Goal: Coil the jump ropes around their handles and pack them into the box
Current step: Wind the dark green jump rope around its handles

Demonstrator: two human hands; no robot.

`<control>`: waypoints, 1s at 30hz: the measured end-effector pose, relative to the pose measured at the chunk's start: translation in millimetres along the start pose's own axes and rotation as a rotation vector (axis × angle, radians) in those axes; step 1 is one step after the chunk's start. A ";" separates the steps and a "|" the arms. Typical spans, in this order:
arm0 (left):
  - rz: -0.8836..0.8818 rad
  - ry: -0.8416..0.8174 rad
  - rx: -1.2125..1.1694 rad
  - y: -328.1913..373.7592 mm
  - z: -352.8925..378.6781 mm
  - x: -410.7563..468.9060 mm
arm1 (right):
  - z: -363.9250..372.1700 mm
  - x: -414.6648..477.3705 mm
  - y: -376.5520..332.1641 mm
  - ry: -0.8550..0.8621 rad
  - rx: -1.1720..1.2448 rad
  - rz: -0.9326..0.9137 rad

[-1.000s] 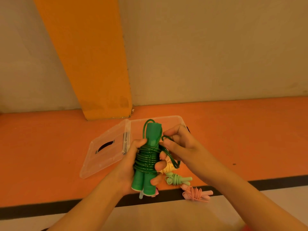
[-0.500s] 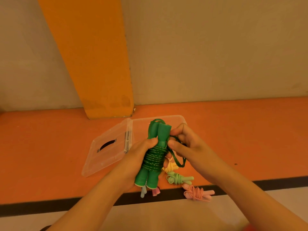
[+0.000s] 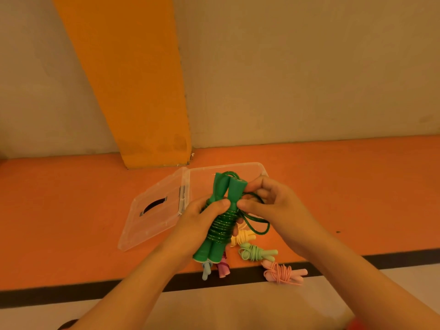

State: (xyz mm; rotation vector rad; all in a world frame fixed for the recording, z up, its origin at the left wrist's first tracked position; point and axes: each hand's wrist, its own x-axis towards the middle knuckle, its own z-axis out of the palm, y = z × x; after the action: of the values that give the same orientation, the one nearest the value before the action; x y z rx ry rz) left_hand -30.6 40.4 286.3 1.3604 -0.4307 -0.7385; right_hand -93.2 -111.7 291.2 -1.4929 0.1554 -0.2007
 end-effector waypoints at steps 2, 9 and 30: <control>-0.004 -0.008 0.015 0.8 -0.1 -0.5 | -2.4 0.5 -2.2 -0.008 -0.005 0.030; 0.020 0.076 0.198 -5.8 0.6 5.9 | -0.8 5.2 0.8 0.077 -0.050 0.079; 0.193 0.262 0.301 -18.3 -0.4 6.5 | -8.2 11.8 6.6 -0.030 0.007 0.241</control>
State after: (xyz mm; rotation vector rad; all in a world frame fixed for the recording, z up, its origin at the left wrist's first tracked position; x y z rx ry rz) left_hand -29.9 35.5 267.6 1.6461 -0.4679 -0.3379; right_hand -83.3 -122.0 284.4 -1.4556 0.3075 0.0154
